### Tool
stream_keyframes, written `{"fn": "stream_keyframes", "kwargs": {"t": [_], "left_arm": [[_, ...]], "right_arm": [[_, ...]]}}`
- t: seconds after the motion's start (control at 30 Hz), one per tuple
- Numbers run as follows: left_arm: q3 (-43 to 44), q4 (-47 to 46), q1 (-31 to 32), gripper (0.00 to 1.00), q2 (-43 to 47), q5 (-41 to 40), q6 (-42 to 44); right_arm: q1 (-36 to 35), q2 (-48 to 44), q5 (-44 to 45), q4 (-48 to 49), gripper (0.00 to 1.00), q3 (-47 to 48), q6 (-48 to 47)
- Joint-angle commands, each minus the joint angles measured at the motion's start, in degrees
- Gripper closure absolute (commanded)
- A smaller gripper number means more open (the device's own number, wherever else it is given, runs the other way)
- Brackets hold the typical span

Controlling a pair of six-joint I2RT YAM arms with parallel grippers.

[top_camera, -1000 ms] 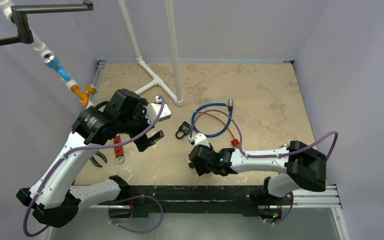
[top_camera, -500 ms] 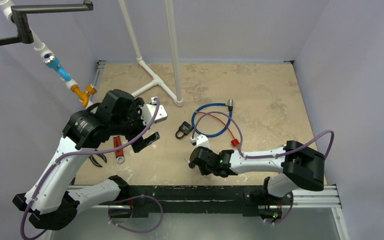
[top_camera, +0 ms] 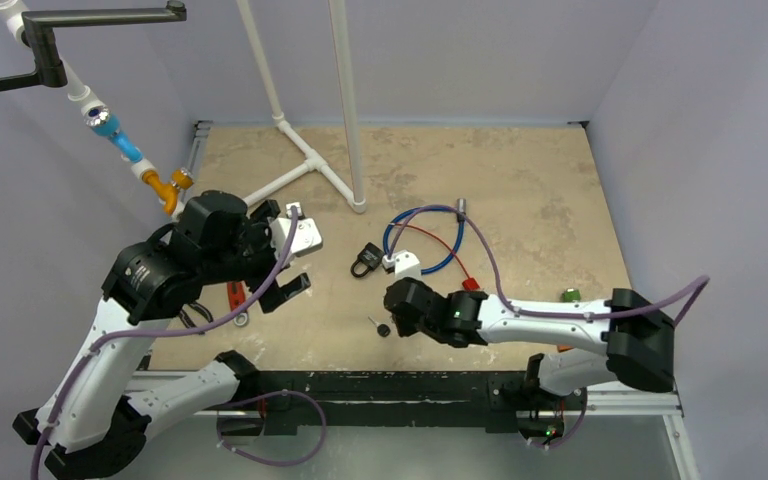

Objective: Unlock with the key

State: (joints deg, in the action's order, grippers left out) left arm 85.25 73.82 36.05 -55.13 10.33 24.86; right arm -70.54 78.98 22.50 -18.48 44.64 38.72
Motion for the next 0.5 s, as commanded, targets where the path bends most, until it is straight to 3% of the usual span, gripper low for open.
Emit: {"fn": "stream_keyframes", "kwargs": {"t": [0.0, 0.17, 0.33, 0.47], "left_arm": [[-5.45, -7.13, -0.22, 0.0, 5.18, 4.9, -0.49], [-14.08, -12.65, -0.26, 0.0, 10.75, 13.97, -0.58], [-21.52, -19.41, -0.24, 0.0, 16.66, 22.57, 4.7], [-22.51, -23.58, -0.2, 0.0, 17.47, 24.08, 7.24]], "right_arm": [[1.08, -6.98, 1.91, 1.4, 1.0, 4.01, -1.8], [1.4, -14.71, -3.38, 6.71, 1.0, 4.31, -6.1], [3.33, -20.49, -17.31, 14.02, 1.0, 7.48, -10.81], [4.67, -21.8, -27.31, 17.9, 1.0, 10.77, -11.01]]}}
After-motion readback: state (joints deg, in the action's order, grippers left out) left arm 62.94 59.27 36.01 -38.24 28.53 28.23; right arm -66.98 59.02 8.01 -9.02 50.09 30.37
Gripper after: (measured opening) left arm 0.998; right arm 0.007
